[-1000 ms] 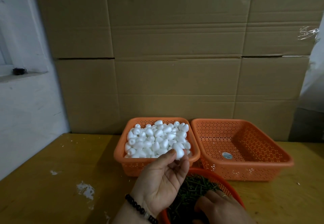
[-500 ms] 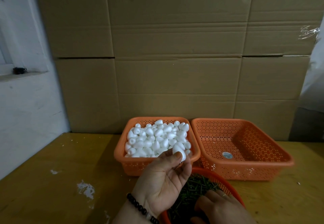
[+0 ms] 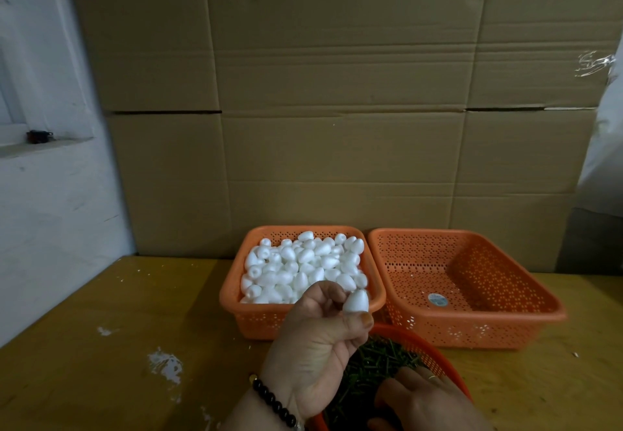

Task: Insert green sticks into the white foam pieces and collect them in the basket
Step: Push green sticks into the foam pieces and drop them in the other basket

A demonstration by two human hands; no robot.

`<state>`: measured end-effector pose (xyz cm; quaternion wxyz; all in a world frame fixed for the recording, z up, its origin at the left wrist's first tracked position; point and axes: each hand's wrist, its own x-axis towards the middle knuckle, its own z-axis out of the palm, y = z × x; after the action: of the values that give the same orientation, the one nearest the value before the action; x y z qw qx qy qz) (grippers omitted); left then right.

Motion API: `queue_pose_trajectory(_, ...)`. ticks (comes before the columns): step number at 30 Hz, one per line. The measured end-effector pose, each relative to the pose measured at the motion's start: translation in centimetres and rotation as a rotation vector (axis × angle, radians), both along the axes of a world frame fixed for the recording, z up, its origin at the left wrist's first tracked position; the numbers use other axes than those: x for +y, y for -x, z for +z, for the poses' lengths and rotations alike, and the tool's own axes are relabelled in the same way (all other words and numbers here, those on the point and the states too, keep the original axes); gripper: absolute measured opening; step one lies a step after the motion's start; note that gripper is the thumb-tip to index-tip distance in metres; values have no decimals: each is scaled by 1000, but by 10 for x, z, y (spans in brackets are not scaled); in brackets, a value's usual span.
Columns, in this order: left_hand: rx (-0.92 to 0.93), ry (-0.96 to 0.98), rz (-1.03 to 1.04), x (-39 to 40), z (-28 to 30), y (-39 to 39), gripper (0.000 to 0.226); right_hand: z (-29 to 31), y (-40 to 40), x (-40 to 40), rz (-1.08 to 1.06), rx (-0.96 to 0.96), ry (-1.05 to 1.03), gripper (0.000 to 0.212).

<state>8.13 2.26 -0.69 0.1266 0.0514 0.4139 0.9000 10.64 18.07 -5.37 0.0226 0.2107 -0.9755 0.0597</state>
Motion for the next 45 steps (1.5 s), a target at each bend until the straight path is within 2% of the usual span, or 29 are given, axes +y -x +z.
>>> queue_pose_trajectory(15, 113, 112, 0, 0, 0, 0, 38, 3, -2, -1, 0, 2, 15, 42)
queue_pose_trajectory(23, 110, 42, -26, 1, 4, -3, 33, 5, -4, -3, -11, 6, 33, 39)
queue_pose_trajectory(27, 132, 4, -45, 0, 5, -4, 41, 6, -4, -3, -6, 4, 25, 38)
queue_pose_trajectory(31, 106, -32, -62, 1, 5, -3, 44, 7, -5, -3, -7, 5, 27, 38)
queue_pose_trajectory(38, 39, -31, -89, 0, 4, -2, 30, 7, -5, -3, 5, 5, 34, 39)
queue_pose_trajectory(42, -5, -93, -92, -1, 4, 0, 25, 7, -6, -2, 4, 10, 55, 38)
queue_pose_trajectory(45, -49, -139, -102, -2, 3, 2, 32, 8, -7, -2, -1, 21, 85, 35)
